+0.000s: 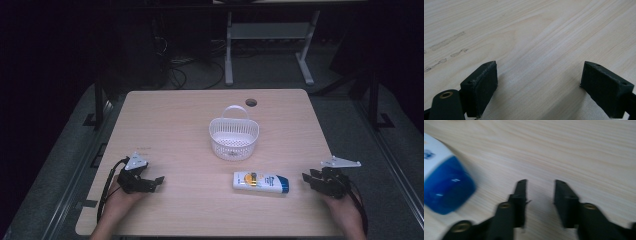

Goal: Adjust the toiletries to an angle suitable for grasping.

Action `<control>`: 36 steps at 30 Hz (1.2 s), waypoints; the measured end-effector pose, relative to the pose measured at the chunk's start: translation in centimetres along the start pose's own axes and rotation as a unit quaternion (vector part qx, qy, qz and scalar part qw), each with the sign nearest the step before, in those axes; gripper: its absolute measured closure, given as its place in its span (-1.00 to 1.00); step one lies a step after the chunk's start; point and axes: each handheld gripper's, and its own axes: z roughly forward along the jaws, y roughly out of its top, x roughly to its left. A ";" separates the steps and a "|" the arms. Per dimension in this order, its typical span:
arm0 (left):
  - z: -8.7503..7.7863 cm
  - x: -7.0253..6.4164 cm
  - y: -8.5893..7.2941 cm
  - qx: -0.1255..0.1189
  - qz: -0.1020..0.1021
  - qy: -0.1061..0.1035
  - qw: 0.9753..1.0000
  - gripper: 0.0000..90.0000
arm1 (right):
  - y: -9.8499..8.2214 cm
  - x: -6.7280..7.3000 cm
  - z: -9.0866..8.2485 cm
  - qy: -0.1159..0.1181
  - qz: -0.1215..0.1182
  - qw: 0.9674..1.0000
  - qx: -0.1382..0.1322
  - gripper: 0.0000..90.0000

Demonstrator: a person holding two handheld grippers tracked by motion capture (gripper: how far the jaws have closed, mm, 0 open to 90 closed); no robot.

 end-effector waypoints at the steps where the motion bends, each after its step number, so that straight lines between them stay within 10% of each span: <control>1: 0.0 0.0 0.0 0.000 0.000 0.000 1.000 -0.70 | 0.1 0.1 -0.2 0.010 0.003 1.000 -0.007 0.59; 5: 0.0 0.0 0.0 0.000 0.000 0.000 1.000 -0.70 | 0.9 1.1 -0.8 0.038 0.004 0.999 -0.014 0.99; 36: 0.0 0.0 0.0 0.000 -0.001 0.000 1.000 -0.70 | 7.5 4.7 -0.6 0.126 -0.046 0.991 -0.017 0.99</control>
